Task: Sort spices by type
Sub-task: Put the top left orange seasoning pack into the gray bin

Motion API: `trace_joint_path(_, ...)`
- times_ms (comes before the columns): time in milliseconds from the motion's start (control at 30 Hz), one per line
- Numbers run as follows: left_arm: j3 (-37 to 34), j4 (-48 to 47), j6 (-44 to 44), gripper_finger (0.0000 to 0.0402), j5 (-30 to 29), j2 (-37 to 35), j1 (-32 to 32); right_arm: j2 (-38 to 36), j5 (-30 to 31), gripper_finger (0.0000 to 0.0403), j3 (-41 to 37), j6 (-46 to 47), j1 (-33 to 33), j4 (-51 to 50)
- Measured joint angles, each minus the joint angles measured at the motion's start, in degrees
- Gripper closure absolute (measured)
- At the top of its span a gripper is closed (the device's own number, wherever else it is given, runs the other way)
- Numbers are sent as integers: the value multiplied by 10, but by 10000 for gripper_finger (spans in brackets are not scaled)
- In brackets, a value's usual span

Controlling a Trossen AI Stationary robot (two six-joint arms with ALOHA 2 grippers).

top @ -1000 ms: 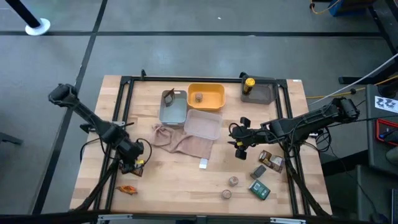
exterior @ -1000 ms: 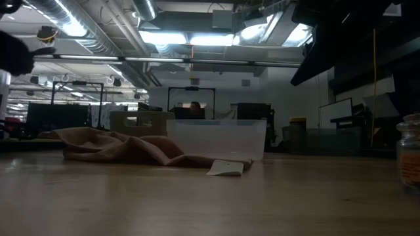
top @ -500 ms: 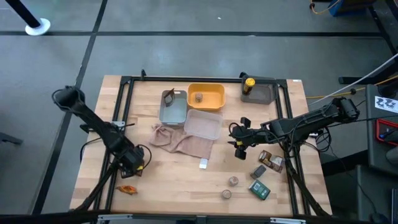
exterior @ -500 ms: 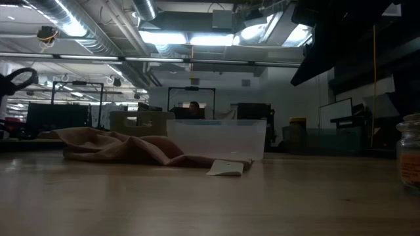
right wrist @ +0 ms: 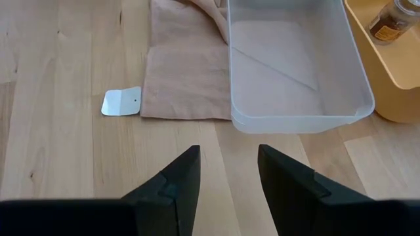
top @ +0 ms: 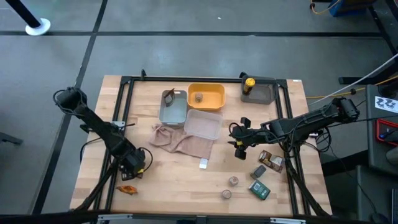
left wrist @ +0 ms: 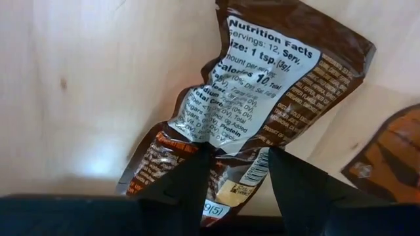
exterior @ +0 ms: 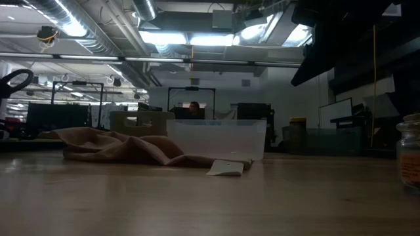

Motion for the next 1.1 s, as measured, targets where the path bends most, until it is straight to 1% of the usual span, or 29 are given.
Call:
trace_joint_path(100,0,10,0,248,-19,0,0,0,0,249,0,0,0,0)
trace_joint_path(200,0,13,-13,264,-40,0,0,0,0,249,0,0,0,0)
trace_joint_path(300,0,15,-32,299,-66,0,0,0,0,249,0,0,0,0)
trace_joint_path(467,1,19,-69,373,-123,0,0,0,0,249,0,0,0,0)
trace_joint_path(533,1,23,-81,392,-144,0,0,0,0,249,0,-1,0,0)
trace_joint_path(600,1,37,-84,393,-164,0,1,0,0,249,0,-4,0,0)
trace_joint_path(800,-5,115,-84,398,-203,-6,3,3,0,249,0,-5,0,20)
trace_joint_path(967,-6,150,-84,401,-224,-14,21,7,0,249,0,-7,0,44)
trace_joint_path(1100,-6,174,-80,401,-232,-14,40,21,0,249,1,-17,0,87)
